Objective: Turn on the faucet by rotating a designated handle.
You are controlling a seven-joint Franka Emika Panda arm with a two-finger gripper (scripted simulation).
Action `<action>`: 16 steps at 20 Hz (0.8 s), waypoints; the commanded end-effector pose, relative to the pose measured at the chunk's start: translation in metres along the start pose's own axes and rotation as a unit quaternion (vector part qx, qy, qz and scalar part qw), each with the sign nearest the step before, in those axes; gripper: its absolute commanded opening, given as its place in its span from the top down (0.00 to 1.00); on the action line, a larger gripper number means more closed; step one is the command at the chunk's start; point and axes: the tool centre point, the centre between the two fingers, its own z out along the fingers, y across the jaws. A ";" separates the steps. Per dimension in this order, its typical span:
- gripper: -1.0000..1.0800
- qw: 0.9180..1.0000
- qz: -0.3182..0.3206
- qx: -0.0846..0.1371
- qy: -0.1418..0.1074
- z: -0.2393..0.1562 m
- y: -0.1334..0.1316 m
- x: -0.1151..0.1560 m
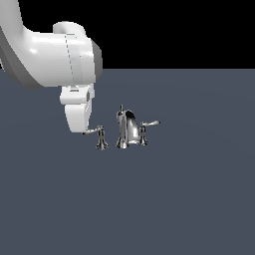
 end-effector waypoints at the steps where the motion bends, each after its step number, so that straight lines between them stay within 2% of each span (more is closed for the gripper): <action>1: 1.00 1.000 -0.001 -0.006 0.002 0.000 0.013 0.003; 9: 1.00 1.000 -0.004 -0.008 0.002 0.000 0.040 0.008; 11: 1.00 1.000 -0.008 -0.007 0.000 0.000 0.036 0.002; 16: 1.00 1.000 -0.006 -0.008 0.001 0.000 0.045 0.023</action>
